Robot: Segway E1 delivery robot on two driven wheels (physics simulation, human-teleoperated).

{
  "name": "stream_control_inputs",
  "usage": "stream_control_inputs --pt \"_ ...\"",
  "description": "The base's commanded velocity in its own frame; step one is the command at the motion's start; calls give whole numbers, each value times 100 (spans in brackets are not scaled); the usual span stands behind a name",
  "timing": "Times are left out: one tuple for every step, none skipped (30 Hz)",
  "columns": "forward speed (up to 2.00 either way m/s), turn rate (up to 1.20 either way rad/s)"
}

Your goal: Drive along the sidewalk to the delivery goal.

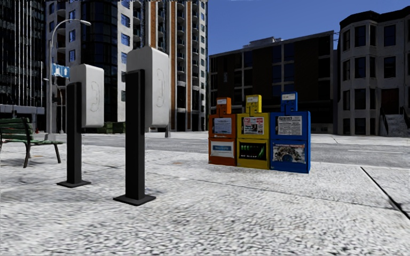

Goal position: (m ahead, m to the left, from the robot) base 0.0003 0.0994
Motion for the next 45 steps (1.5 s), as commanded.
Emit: stream_control_inputs --pt "166 0" --pt "166 0" --pt "171 0" --pt "175 0" --pt "176 0" --pt "176 0" --pt "176 0" --pt "176 0" --pt "176 0" --pt "177 0" --pt "177 0" --pt "177 0" --pt "171 0" --pt "155 0" --pt "155 0" --pt "138 0" --pt "124 0" --pt "103 0" --pt "82 0" --pt "69 0" --pt "69 0" --pt "57 0" --pt "49 0" --pt "0 0" --pt "0 0" --pt "0 0" --pt "0 0" --pt "0 0" --pt "0 0" --pt "0 0" --pt "0 0" --pt "0 0" --pt "0 0" --pt "0 0" --pt "0 0" --pt "0 0" --pt "0 0" --pt "0 0" --pt "0 0" --pt "0 0" --pt "0 0" --pt "0 0" --pt "0 0" --pt "0 0" --pt "0 0"
